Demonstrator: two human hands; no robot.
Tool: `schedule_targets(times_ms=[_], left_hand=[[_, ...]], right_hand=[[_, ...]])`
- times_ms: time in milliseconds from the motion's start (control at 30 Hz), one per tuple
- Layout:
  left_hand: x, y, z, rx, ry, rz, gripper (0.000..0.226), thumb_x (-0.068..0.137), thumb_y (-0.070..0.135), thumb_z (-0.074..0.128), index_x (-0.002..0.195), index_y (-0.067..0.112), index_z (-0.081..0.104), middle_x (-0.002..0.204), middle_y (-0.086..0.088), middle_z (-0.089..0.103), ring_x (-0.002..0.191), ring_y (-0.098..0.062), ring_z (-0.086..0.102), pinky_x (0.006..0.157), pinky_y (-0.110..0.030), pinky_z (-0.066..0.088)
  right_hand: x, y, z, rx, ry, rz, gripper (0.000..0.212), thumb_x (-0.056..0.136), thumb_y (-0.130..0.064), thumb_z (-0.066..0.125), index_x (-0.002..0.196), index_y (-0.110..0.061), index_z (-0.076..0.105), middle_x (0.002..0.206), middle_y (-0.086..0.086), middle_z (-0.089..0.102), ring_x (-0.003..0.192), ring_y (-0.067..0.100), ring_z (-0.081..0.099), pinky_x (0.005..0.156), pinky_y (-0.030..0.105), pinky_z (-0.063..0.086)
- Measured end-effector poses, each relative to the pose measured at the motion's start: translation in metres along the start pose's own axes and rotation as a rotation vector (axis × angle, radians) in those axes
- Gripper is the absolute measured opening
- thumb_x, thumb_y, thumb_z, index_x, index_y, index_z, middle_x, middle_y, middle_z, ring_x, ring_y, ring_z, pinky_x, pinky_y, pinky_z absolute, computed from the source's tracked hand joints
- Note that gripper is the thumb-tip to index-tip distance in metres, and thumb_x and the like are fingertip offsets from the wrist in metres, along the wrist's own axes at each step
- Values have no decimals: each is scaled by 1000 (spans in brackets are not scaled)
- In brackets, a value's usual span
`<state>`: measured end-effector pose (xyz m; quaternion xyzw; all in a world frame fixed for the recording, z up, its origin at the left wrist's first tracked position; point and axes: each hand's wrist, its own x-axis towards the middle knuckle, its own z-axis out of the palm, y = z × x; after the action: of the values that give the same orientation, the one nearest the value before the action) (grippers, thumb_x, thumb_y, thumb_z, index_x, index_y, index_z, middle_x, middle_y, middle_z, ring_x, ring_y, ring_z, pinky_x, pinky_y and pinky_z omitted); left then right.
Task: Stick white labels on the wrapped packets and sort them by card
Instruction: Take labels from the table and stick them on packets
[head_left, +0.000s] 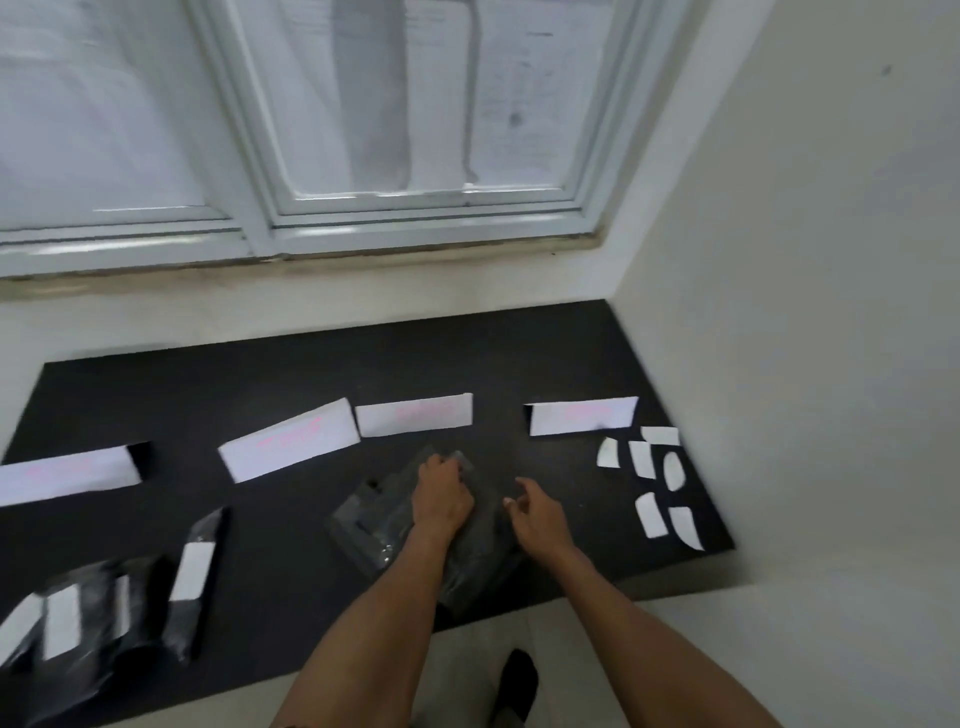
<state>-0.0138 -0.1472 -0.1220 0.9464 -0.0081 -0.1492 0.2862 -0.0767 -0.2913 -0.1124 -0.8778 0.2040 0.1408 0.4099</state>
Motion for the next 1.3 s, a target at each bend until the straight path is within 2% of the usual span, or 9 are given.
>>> schedule_targets(times_ms=[200, 267, 367, 500, 667, 800, 933, 1100, 1300], left_hand=[[8, 69, 58, 221, -197, 106, 36, 86, 11, 49, 121, 13, 58, 130, -12, 49, 124, -32, 46, 105, -44, 37], [11, 79, 71, 296, -189, 107, 38, 87, 13, 50, 124, 14, 56, 140, -14, 42, 135, -31, 36, 113, -45, 26], [14, 73, 74, 375, -64, 17, 45, 87, 17, 53, 131, 15, 51, 155, -18, 24, 147, -31, 16, 119, -49, 12], [18, 60, 64, 306, 49, -160, 49, 89, 24, 58, 136, 14, 45, 157, -18, 21, 149, -32, 10, 117, -57, 11], [18, 52, 55, 298, 83, -193, 61, 90, 33, 61, 144, 18, 37, 158, -18, 17, 149, -32, 7, 115, -61, 12], [13, 50, 57, 320, 89, -183, 54, 93, 35, 57, 141, 18, 41, 159, -18, 14, 149, -33, 5, 117, -56, 13], [7, 53, 62, 340, 82, -168, 50, 95, 33, 53, 141, 15, 42, 160, -18, 13, 149, -34, 5, 118, -51, 15], [3, 59, 76, 479, -7, -28, 35, 96, 29, 46, 127, 13, 55, 157, -18, 23, 149, -31, 12, 119, -48, 16], [-5, 68, 84, 469, -133, 53, 35, 98, 31, 43, 127, 15, 55, 153, -13, 30, 148, -26, 14, 119, -53, 6]], right_hand=[[13, 90, -74, -8, 122, 162, 43, 93, -21, 57, 134, -8, 48, 118, 15, 64, 114, 30, 57, 93, 30, 42], [18, 113, -91, -46, 150, 199, 44, 93, -20, 55, 134, -7, 48, 124, 15, 60, 118, 30, 54, 96, 33, 41], [23, 136, -106, -98, 188, 236, 44, 92, -17, 53, 134, -8, 47, 127, 16, 56, 120, 31, 51, 98, 36, 41], [30, 157, -116, -122, 241, 251, 42, 88, -12, 52, 130, -8, 51, 124, 16, 55, 118, 32, 49, 94, 38, 43], [38, 167, -118, -227, 283, 217, 45, 85, -3, 50, 129, -8, 50, 128, 13, 50, 117, 32, 45, 87, 39, 44], [49, 172, -124, -337, 220, 160, 56, 82, 1, 53, 137, -10, 44, 142, 8, 44, 123, 30, 42, 96, 37, 42], [58, 176, -131, -381, 173, 149, 55, 82, -1, 56, 135, -14, 46, 130, 8, 55, 119, 30, 47, 94, 38, 43], [63, 175, -139, -541, 188, 139, 40, 84, -8, 58, 123, -15, 54, 117, 7, 60, 111, 30, 51, 89, 40, 43], [60, 176, -144, -579, 244, 160, 30, 84, -6, 54, 113, -15, 59, 108, 6, 65, 105, 31, 54, 86, 40, 41]])
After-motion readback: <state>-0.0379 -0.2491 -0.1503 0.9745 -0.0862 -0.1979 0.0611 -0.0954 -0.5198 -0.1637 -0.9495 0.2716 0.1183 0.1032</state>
